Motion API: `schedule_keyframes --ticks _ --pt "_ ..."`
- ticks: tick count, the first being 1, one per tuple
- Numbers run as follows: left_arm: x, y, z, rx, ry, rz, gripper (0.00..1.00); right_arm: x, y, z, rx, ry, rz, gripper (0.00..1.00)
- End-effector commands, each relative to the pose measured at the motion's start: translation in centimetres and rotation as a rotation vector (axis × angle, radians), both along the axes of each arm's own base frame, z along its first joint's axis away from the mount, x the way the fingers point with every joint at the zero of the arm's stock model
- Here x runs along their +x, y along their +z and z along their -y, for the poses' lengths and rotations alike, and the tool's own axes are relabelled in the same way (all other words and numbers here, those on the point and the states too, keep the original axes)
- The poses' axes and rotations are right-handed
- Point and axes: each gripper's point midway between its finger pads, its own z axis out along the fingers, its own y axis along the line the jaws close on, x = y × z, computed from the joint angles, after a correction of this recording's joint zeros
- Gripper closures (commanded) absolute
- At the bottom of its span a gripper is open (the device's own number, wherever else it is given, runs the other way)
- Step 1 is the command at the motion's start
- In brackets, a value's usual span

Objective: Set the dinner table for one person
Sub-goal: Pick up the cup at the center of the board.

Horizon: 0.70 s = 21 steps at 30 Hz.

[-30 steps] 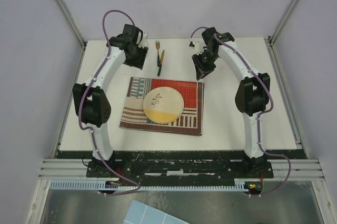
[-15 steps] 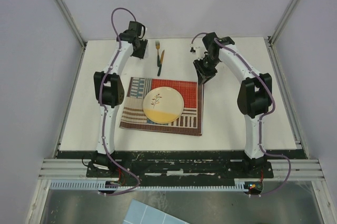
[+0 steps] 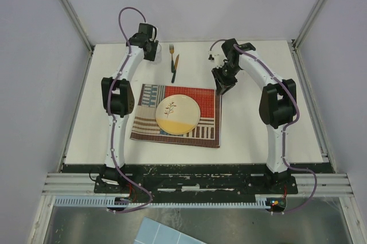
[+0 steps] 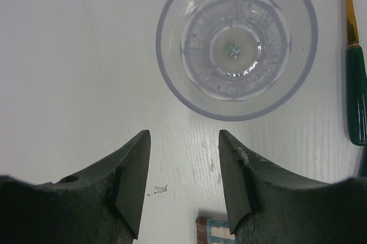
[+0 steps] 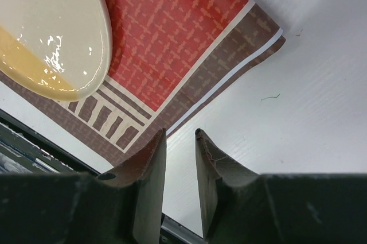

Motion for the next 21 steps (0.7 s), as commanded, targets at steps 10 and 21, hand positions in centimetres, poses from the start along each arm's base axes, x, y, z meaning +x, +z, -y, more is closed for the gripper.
schedule_keyframes --ticks 10,21 --pt "2.9 11.9 -0.5 -0.104 0.085 0.342 0.46 -0.1 1.2 -0.4 0.053 -0.004 0.027 0.66" --pt "4.0 7.8 -0.7 -0.097 0.141 0.305 0.45 -0.1 1.0 -0.1 0.056 -0.011 0.019 0.66"
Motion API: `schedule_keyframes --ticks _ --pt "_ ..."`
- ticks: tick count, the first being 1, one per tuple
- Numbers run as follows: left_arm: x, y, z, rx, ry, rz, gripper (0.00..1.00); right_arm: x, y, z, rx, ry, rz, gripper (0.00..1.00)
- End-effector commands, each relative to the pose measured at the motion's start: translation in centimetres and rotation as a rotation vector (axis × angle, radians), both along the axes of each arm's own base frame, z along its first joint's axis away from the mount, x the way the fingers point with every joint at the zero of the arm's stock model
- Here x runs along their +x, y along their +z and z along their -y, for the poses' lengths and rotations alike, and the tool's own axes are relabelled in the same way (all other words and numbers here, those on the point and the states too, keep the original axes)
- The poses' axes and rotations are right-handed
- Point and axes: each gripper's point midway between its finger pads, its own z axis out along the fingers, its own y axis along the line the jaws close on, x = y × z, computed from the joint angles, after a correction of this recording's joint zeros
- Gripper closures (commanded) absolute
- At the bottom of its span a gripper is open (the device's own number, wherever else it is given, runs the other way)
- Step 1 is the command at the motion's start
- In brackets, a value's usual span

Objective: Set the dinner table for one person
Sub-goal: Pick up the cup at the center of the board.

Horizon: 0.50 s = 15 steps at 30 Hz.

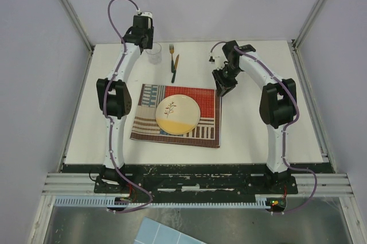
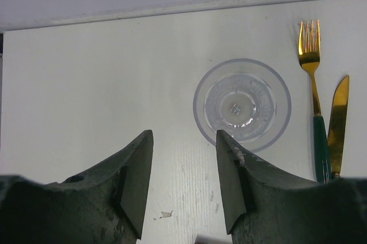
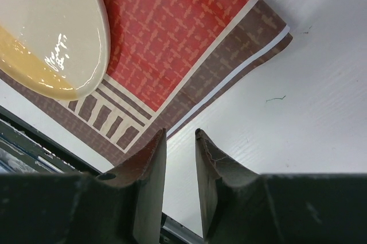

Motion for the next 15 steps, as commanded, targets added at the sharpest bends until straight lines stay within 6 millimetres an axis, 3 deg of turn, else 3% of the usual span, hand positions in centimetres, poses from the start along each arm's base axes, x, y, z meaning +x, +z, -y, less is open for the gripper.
schedule_keyframes --ticks 1,15 --pt "1.2 0.1 -0.2 -0.041 0.07 0.055 0.45 0.4 1.8 -0.1 0.04 -0.01 0.045 0.66" --pt "1.9 -5.0 -0.1 -0.028 0.07 -0.016 0.41 0.2 1.9 -0.2 0.068 -0.013 0.024 0.66"
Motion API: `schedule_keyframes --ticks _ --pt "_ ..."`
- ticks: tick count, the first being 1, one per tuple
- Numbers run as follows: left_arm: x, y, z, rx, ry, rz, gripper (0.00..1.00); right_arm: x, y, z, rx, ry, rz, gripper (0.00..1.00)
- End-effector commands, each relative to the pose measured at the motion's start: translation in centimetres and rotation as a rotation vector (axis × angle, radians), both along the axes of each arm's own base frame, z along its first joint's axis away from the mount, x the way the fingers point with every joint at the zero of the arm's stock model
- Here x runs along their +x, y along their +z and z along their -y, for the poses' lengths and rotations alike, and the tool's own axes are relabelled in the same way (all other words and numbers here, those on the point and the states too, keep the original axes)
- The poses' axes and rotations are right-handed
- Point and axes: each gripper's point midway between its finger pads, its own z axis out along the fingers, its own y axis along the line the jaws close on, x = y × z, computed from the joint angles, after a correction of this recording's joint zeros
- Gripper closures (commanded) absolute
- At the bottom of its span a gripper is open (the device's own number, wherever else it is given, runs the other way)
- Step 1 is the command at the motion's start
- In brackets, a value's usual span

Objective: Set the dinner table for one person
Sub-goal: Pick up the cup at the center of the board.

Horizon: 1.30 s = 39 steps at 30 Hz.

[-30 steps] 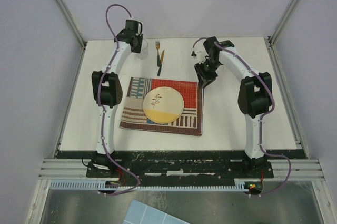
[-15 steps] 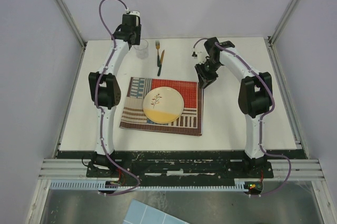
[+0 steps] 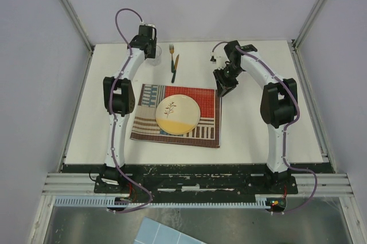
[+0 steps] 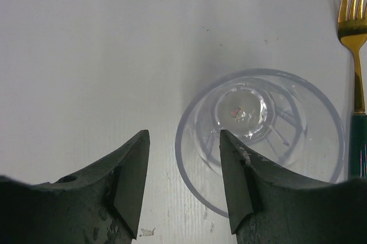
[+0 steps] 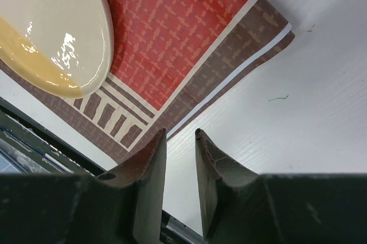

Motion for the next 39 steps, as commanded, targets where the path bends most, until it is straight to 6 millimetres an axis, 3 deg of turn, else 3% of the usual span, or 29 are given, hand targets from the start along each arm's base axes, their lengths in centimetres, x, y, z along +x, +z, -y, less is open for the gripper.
schedule_keyframes --ticks 1,11,13,18,25,30,36,39 --pt "1.4 2.4 -0.2 -0.021 0.037 0.085 0.41 0.2 2.0 -0.4 0.043 -0.004 0.04 0.66" --pt "1.3 2.0 0.2 -0.043 0.035 0.078 0.43 0.2 1.9 -0.4 0.043 -0.007 0.036 0.66" --pt "1.2 1.7 0.2 -0.045 0.035 0.068 0.5 0.2 1.9 -0.3 0.043 -0.009 0.036 0.66" --pt "0.3 0.3 0.2 -0.049 0.041 0.017 0.96 0.2 1.9 -0.2 0.045 -0.013 0.037 0.66" --pt "-1.6 -1.0 0.5 -0.067 0.018 -0.055 0.97 0.3 1.8 0.0 0.045 -0.015 0.036 0.67" --pt "-2.6 1.1 1.5 -0.116 -0.029 -0.045 0.97 0.4 1.4 0.2 0.037 -0.022 0.034 0.67" --pt "-3.7 6.1 2.6 -0.177 -0.074 0.015 0.97 0.5 0.9 0.3 0.027 -0.027 0.026 0.67" --pt "-4.1 7.5 3.1 -0.202 -0.101 0.025 0.97 0.7 0.8 0.5 0.018 -0.03 0.031 0.68"
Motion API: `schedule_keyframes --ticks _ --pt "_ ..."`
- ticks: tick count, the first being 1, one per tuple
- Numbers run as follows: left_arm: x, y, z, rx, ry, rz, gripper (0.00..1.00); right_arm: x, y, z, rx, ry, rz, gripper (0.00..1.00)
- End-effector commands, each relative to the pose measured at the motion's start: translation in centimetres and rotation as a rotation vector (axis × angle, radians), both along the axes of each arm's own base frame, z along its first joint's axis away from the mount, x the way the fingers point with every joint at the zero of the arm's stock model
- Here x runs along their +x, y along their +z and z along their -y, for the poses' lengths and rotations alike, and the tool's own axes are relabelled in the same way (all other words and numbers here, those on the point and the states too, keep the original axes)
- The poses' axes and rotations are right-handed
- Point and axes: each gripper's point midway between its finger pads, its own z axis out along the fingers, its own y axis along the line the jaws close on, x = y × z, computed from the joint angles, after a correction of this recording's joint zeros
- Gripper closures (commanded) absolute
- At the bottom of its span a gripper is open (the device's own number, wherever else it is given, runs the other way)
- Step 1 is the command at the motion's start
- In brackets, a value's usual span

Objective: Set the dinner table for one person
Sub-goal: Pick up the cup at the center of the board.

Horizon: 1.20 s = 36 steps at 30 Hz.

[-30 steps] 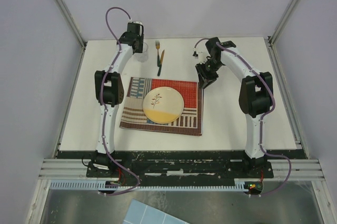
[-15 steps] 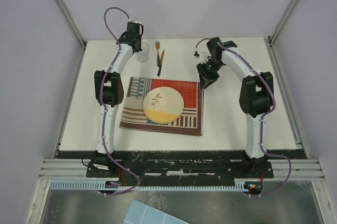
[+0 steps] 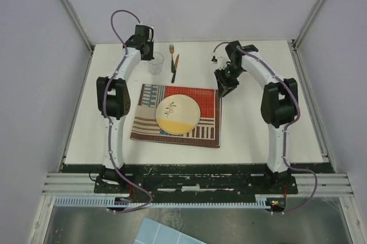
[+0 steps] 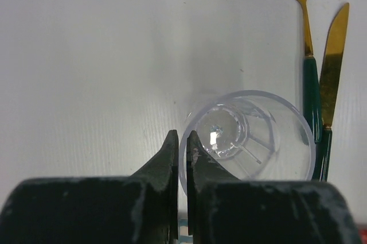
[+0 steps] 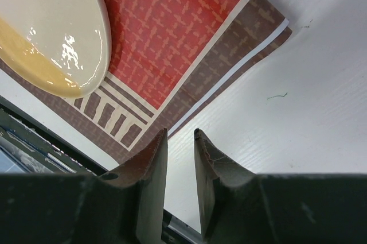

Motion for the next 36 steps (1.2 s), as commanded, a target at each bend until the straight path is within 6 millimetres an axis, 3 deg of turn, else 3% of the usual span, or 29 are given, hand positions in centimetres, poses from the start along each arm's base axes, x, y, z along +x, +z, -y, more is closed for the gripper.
schedule_keyframes --ticks 1,8,12,25,30,36 --pt "-0.9 6.9 1.5 -0.093 -0.04 0.093 0.97 0.7 0.9 0.2 0.003 -0.017 0.045 0.68" --pt "-1.7 8.8 2.4 -0.136 -0.076 0.111 0.97 1.0 0.4 0.9 -0.014 -0.031 0.042 0.68" --pt "-2.6 9.7 4.3 -0.204 -0.129 0.099 0.97 1.5 0.1 2.1 -0.047 -0.049 0.053 0.69" --pt "-11.2 10.0 17.4 -0.22 -0.459 0.008 0.97 3.0 0.7 6.1 -0.073 -0.159 0.068 0.69" --pt "-13.3 9.1 21.2 -0.242 -0.534 -0.028 0.97 3.2 1.4 6.4 -0.067 -0.165 0.084 0.69" --pt "-15.7 7.5 24.0 -0.246 -0.595 -0.088 0.97 3.2 1.7 6.6 -0.068 -0.166 0.084 0.69"
